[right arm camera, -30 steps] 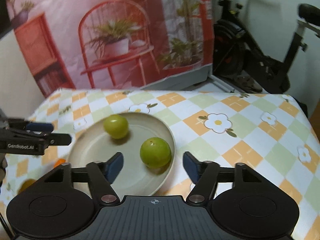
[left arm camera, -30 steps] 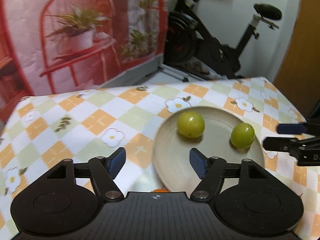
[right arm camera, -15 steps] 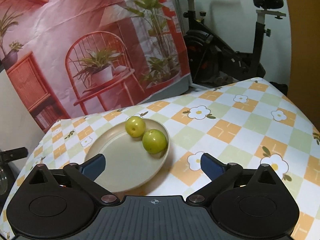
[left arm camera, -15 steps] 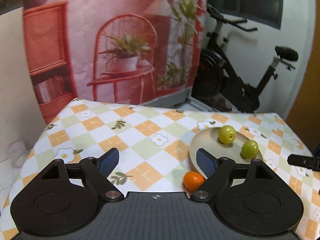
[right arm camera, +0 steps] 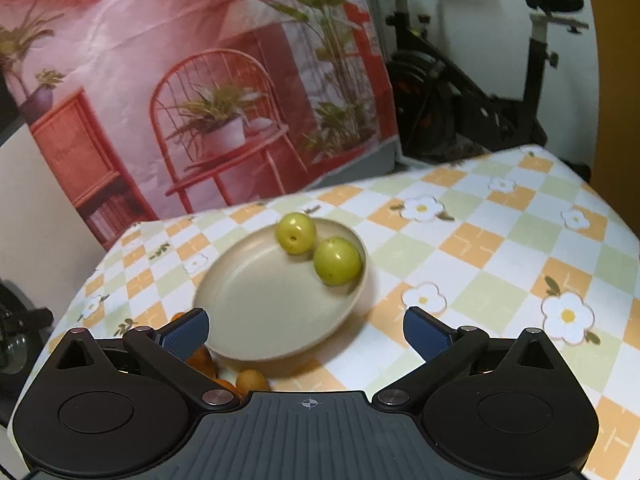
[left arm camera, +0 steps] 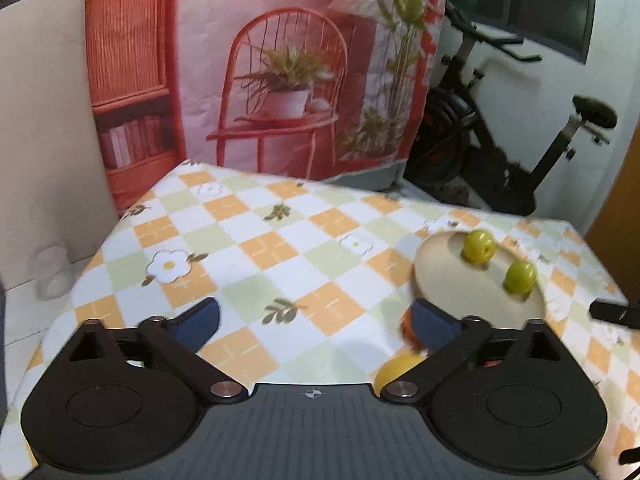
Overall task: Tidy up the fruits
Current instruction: 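Move the right tool back to the fruit pile beside the plate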
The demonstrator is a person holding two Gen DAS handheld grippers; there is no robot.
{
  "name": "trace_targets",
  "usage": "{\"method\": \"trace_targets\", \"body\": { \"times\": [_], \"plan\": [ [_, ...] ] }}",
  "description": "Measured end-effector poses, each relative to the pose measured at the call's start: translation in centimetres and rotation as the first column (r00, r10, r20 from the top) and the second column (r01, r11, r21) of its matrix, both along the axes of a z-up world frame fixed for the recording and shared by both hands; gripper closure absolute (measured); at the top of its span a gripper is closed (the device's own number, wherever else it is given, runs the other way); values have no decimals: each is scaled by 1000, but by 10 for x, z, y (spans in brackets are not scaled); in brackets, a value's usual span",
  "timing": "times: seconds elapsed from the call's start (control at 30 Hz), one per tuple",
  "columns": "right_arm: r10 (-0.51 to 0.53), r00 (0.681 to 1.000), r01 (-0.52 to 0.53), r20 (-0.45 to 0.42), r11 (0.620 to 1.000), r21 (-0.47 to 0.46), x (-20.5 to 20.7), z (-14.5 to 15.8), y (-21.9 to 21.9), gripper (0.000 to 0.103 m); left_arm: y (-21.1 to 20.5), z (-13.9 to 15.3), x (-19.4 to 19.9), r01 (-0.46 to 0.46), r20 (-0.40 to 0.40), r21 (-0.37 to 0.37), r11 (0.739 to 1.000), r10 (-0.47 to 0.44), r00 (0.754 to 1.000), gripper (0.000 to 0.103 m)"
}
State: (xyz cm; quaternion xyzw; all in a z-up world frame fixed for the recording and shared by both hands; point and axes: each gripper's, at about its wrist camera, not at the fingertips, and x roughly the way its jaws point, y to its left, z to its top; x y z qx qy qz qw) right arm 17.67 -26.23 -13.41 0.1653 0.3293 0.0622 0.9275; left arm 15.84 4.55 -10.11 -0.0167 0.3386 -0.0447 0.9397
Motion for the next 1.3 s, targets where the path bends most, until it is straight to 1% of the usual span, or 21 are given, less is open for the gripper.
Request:
{"method": "trace_targets", "body": {
  "times": [0.13,0.23,0.33,0.43,0.53,0.6,0.73,1.0,1.1,1.2,1.27,1.3],
  "plan": [
    [21,1000,-21,-9,1000,-1,0,1,1,0,4,-2,-8,5,34,12,1000,-6,999,0],
    [35,999,-35,3,999,2,-1,1,2,0,9,-2,-11,1,43,-2,1000,-1,999,0],
    [59,998,-59,-5,998,-7,0,1,4,0,13,-1,-15,-5,65,-17,1000,6,998,0],
    [83,996,-83,-31,997,-1,2,0,6,0,12,0,-20,-2,96,-3,1000,3,995,0],
    [92,995,-93,-49,995,-18,3,0,9,0,9,0,-23,8,105,22,1000,-10,994,0],
    [93,994,-95,-51,995,-32,3,1,11,0,8,-1,-23,15,96,23,1000,-17,995,0],
    [88,995,-91,-42,991,-95,2,6,15,0,11,-3,-21,12,72,34,999,-15,997,0],
    [123,991,-128,-56,988,-83,4,2,13,0,12,-11,-17,-9,21,29,1000,8,1000,0],
    [129,988,-137,-81,986,-91,7,-2,15,0,12,-15,-16,-6,4,19,1000,6,1000,0],
    [137,985,-146,-101,986,-83,9,-6,16,1,12,-17,-16,-13,-7,29,999,13,1000,1],
    [153,981,-164,-116,982,-91,10,-8,18,8,13,-20,-15,-22,-22,34,999,23,999,1],
    [165,979,-176,-121,980,-91,11,-9,19,10,15,-22,-15,-23,-33,29,999,23,999,2]
  ]
}}
